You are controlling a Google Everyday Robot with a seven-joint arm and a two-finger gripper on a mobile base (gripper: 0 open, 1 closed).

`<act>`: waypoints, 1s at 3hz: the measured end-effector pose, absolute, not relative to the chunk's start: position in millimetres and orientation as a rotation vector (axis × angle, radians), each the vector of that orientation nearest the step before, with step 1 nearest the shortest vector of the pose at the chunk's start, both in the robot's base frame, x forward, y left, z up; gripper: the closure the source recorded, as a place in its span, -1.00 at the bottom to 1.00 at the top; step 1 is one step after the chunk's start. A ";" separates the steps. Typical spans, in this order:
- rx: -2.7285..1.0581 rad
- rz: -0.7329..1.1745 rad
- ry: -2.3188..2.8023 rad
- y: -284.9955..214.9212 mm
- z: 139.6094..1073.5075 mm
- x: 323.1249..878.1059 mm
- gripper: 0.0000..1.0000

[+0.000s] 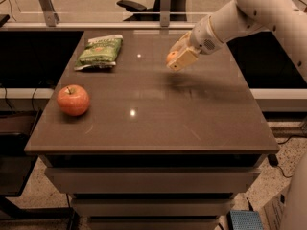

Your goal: Move orange near apple

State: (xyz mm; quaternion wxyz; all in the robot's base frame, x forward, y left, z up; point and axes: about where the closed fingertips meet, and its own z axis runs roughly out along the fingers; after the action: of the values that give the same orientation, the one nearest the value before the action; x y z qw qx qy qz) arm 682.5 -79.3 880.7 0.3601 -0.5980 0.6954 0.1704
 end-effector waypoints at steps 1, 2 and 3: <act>-1.625 0.473 1.707 -57.8 895.3 667.6 1.00; -1.689 0.516 1.632 -33.1 904.9 646.8 1.00; -1.689 0.516 1.632 -33.0 904.9 646.8 1.00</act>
Offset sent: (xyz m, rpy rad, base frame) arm -0.0614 0.0677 0.0370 0.0375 -0.0400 0.2572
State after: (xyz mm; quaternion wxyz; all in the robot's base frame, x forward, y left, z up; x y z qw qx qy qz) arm 646.8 -33.0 904.9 0.3603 -0.6552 0.6331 0.2002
